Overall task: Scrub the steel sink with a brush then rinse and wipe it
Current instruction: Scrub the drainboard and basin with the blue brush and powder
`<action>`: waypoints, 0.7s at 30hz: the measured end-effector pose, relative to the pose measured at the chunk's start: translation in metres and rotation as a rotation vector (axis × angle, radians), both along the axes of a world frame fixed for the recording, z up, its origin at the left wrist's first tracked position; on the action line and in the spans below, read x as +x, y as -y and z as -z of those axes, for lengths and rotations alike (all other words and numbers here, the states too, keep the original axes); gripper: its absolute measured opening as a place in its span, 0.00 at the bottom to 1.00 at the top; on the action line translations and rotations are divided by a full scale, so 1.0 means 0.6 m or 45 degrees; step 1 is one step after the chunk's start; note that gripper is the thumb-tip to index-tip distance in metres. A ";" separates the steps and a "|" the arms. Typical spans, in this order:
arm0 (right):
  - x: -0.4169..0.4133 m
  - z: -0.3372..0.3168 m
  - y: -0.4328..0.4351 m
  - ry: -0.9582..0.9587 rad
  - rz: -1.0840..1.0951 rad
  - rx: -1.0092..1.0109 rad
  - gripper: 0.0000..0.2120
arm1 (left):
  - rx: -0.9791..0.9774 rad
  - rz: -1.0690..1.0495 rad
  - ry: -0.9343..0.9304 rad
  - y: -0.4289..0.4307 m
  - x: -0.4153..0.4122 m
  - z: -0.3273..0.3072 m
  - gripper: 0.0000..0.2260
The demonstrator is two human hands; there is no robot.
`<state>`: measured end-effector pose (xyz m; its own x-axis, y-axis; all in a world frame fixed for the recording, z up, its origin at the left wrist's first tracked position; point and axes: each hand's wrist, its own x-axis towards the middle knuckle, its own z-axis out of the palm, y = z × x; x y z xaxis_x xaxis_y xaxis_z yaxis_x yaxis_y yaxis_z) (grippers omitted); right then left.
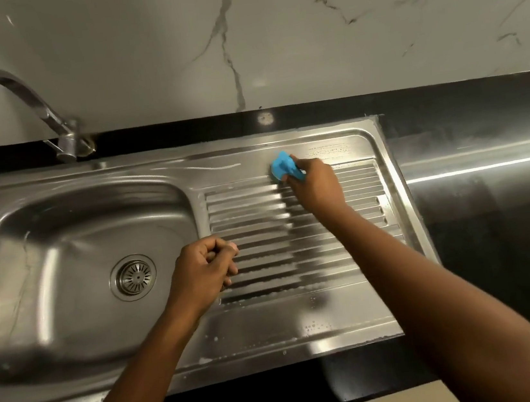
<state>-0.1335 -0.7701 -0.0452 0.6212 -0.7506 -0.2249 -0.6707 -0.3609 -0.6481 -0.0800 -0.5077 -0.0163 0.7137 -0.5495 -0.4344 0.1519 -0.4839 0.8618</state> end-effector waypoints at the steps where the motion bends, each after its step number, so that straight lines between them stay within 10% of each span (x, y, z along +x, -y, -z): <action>1: -0.016 -0.003 0.019 -0.016 0.016 -0.026 0.20 | -0.001 -0.008 -0.001 -0.009 0.003 0.001 0.09; 9: -0.106 -0.027 0.085 -0.025 0.468 -0.064 0.17 | 0.021 -0.059 -0.009 -0.083 0.029 0.009 0.09; 15: 0.027 -0.006 -0.091 0.085 0.138 0.013 0.16 | -0.005 -0.064 -0.001 -0.137 0.049 -0.014 0.10; 21: 0.102 -0.047 -0.189 0.207 0.174 0.724 0.17 | 0.017 -0.192 0.088 -0.232 0.088 -0.037 0.11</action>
